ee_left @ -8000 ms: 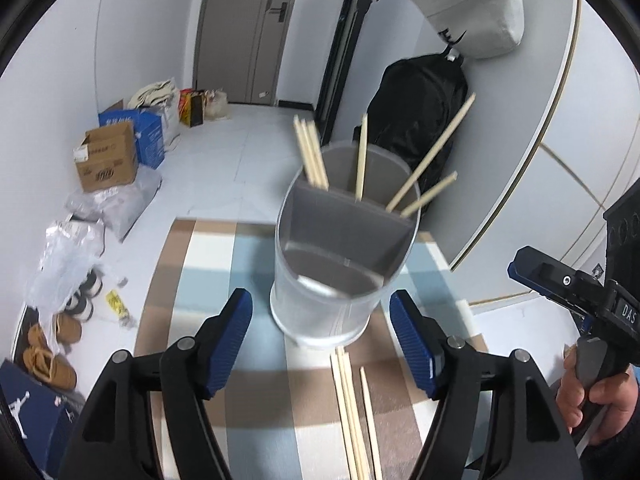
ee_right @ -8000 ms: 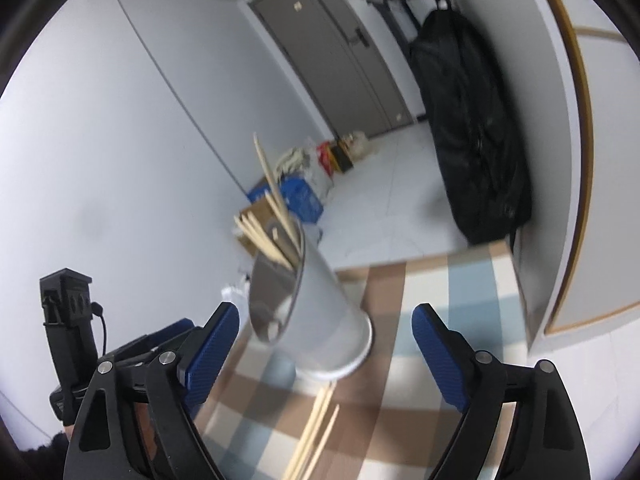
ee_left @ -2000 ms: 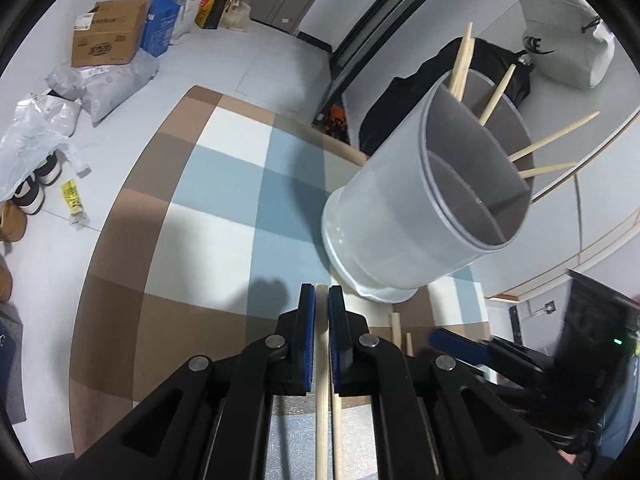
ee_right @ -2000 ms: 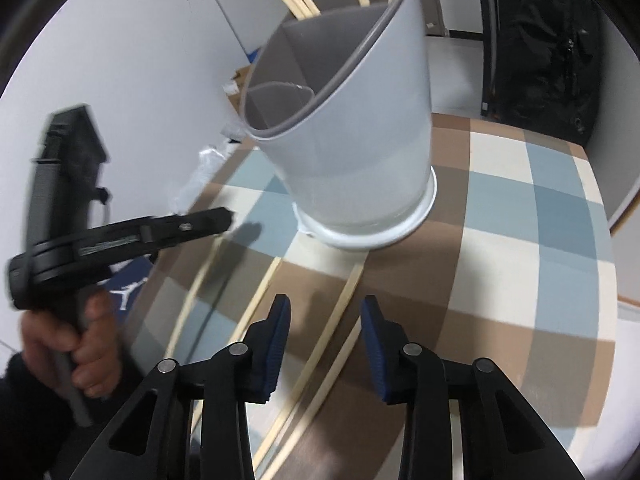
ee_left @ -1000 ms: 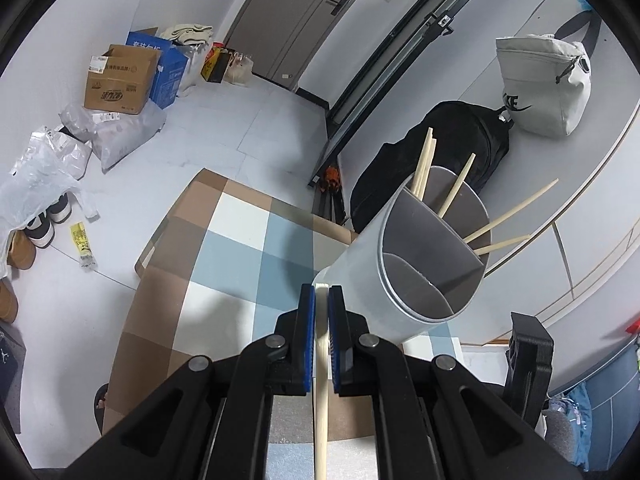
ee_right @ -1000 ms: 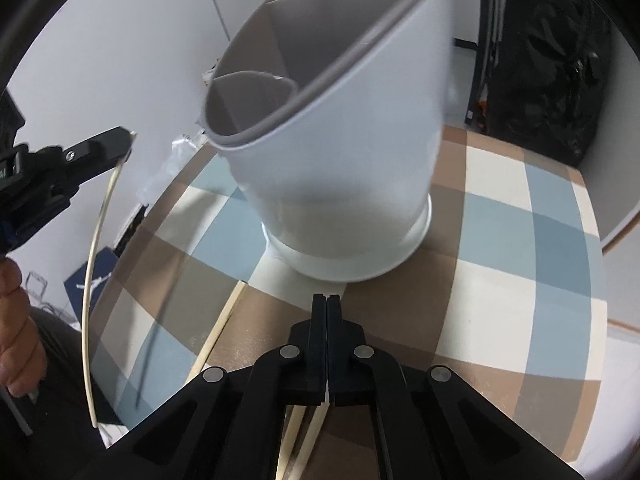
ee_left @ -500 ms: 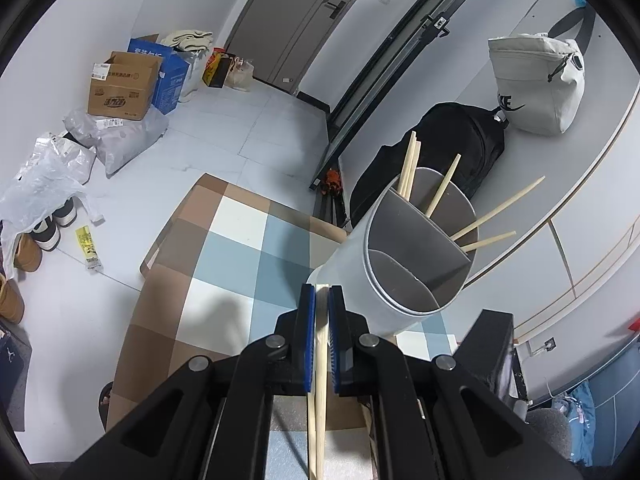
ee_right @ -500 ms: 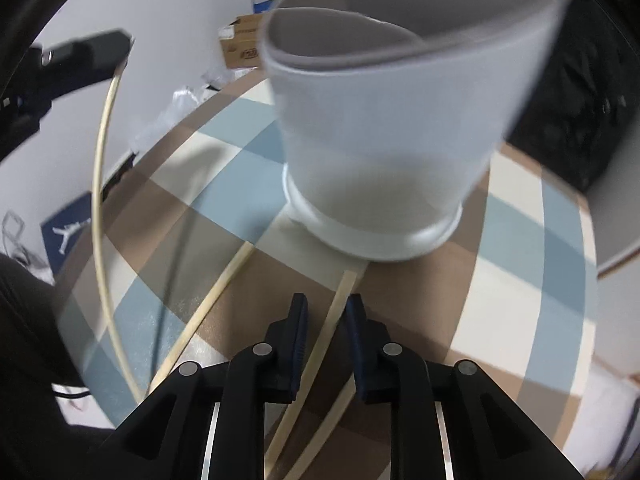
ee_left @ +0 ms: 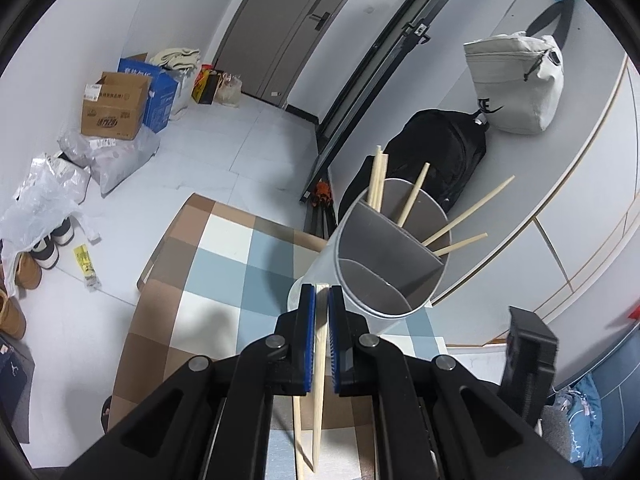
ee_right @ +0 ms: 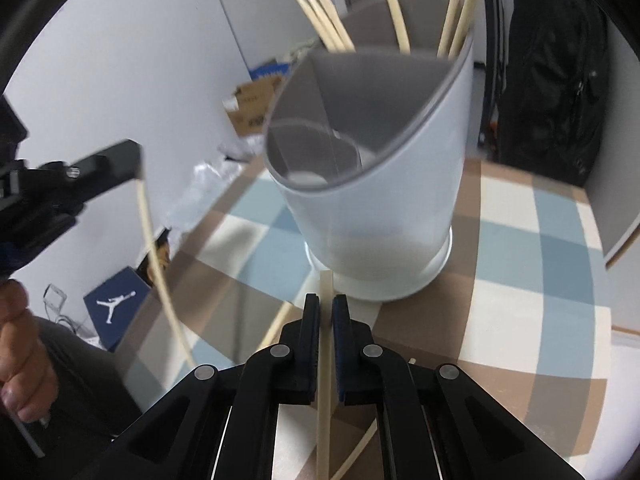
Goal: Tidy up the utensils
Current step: 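Raise both held sticks up over the white utensil holder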
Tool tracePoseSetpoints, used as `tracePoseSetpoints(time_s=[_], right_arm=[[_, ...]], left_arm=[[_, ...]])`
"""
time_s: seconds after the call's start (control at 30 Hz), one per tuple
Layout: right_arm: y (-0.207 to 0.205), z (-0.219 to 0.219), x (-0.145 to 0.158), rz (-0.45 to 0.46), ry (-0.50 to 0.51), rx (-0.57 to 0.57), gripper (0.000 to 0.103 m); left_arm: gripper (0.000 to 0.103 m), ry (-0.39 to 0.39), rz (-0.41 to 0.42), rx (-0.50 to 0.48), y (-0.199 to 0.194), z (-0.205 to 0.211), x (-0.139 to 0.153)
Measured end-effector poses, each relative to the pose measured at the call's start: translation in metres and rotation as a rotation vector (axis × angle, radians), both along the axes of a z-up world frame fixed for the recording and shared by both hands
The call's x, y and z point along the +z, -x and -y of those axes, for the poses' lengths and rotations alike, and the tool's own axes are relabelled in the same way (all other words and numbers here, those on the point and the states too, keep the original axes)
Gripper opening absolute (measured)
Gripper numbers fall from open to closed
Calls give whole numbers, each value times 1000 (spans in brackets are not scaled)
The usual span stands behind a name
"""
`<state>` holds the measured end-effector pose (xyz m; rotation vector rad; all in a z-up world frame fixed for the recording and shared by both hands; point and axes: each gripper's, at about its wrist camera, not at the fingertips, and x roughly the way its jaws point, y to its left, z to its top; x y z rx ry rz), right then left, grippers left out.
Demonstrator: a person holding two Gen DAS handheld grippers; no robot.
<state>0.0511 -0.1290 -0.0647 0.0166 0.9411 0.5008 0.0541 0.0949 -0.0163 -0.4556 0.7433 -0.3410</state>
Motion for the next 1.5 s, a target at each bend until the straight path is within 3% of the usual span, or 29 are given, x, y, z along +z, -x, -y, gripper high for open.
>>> tracePoseSetpoints(time_s=[0.2, 0.3, 0.83, 0.97, 1.03, 1.1, 1.17, 1.3, 1.5], right_arm=[[12, 25, 32, 59, -78, -28, 6], [11, 8, 35, 118, -114, -35, 6], [7, 29, 118, 387, -265, -69, 6], [6, 26, 128, 409, -289, -53, 6], [8, 26, 129, 416, -302, -49, 6], [10, 28, 131, 418, -316, -49, 6], [12, 32, 135, 421, -331, -53, 6], [11, 42, 140, 428, -359, -59, 6], [11, 55, 142, 442, -381, -73, 6]], left_arm=[[2, 4, 22, 5, 7, 3, 8], [2, 0, 54, 6, 10, 6, 17], [0, -61, 157, -50, 9, 29, 52], [1, -27, 34, -28, -4, 6, 32], [6, -32, -53, 18, -13, -11, 13], [29, -38, -160, 53, -26, -26, -12], [40, -71, -225, 98, -38, -32, -31], [42, -141, -315, 177, -75, -32, -55], [42, -127, -461, 248, -126, -27, -80]])
